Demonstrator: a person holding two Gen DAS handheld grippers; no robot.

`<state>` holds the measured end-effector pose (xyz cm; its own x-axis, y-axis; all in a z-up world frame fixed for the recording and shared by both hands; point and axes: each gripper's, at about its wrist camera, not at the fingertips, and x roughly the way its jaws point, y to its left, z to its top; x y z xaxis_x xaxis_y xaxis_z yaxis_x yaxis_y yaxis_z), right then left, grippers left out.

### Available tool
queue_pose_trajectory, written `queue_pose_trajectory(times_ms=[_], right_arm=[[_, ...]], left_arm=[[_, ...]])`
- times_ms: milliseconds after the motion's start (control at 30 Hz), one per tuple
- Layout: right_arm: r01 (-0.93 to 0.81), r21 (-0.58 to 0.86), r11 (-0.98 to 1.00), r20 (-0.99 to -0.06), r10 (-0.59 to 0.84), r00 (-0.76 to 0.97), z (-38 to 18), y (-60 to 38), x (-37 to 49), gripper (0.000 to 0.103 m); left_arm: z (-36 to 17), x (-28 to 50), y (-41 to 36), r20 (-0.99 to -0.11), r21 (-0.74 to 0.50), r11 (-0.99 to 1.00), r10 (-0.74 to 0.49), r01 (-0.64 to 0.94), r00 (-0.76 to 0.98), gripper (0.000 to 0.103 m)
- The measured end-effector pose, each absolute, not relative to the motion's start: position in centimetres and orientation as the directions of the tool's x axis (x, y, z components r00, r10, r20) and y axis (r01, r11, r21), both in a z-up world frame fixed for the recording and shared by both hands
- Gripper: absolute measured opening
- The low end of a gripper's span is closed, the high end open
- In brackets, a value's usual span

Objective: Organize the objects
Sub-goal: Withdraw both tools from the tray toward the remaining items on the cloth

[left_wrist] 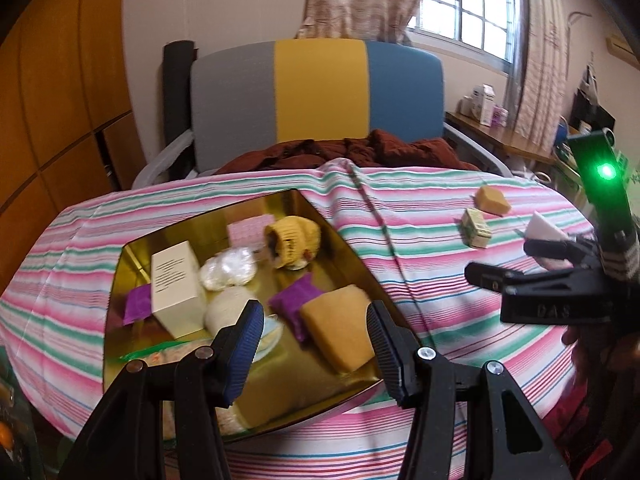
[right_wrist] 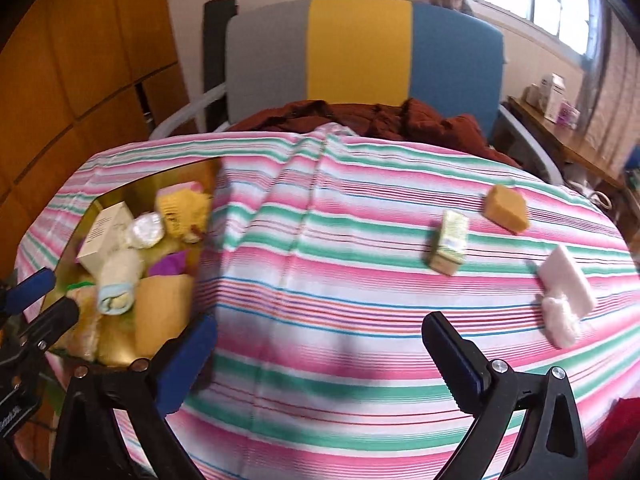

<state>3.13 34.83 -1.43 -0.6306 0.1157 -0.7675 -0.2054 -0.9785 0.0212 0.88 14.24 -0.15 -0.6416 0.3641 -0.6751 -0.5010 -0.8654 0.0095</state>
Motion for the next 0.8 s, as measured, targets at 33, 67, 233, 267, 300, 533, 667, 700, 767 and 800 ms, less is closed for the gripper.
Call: queue_pose_trajectory(times_ms=[33, 67, 233, 267, 300, 533, 667, 700, 767, 800], right_arm=[[-0.211, 0.017, -0.977, -0.766, 0.123, -0.631, -1.3, 35.2, 3.2, 0.103], [-0.219, 0.010, -0.976, -0.764, 0.134, -0.631, -1.1, 35.8, 3.2, 0.103], [-0.278, -0.008, -0.960, -0.747, 0.191, -0.637, -0.1, 39.0, 3.4, 0.103], [-0.290, -0.010, -0.957, -0.745, 0.201, -0.636, 0.1, 39.6, 3.4, 0.103], [-0.302, -0.015, -0.953, -0.742, 0.213, -0.636, 0.2, 40.3, 3.5, 0.103], [-0.372, -0.037, -0.927, -0.707, 0.288, -0.646, 0.7, 45.0, 3.8, 0.103], [-0.432, -0.037, -0.901, -0.658, 0.347, -0.668, 1.0, 48.4, 4.0, 0.103], [-0.460, -0.023, -0.888, -0.645, 0.365, -0.672, 1.0, 49.4, 4.1, 0.103], [-0.516, 0.031, -0.856, -0.638, 0.381, -0.670, 0.9, 51.5, 4.6, 0.103], [-0.545, 0.069, -0.835, -0.639, 0.382, -0.667, 0.7, 52.6, 4.9, 0.103]], left_arm=[[-0.2, 0.9, 14.5, -0.677, 0.012, -0.862, 0.365, -0.506, -0.639, 0.054], [-0.2, 1.0, 14.9, -0.679, 0.015, -0.858, 0.368, -0.513, -0.635, 0.054], [-0.3, 1.0, 16.0, -0.685, 0.023, -0.843, 0.378, -0.537, -0.623, 0.054], [-0.3, 1.0, 16.3, -0.686, 0.025, -0.840, 0.380, -0.542, -0.621, 0.054], [-0.4, 1.0, 16.5, -0.687, 0.026, -0.836, 0.383, -0.548, -0.617, 0.054], [-0.7, 1.0, 18.1, -0.697, 0.031, -0.815, 0.397, -0.579, -0.597, 0.054], [-0.8, 1.0, 19.1, -0.702, 0.039, -0.804, 0.401, -0.594, -0.589, 0.054], [-0.8, 1.0, 19.5, -0.703, 0.039, -0.799, 0.405, -0.600, -0.585, 0.054], [-0.8, 1.0, 20.2, -0.705, 0.045, -0.792, 0.407, -0.609, -0.581, 0.054], [-0.9, 1.0, 20.6, -0.706, 0.048, -0.786, 0.410, -0.617, -0.577, 0.054]])
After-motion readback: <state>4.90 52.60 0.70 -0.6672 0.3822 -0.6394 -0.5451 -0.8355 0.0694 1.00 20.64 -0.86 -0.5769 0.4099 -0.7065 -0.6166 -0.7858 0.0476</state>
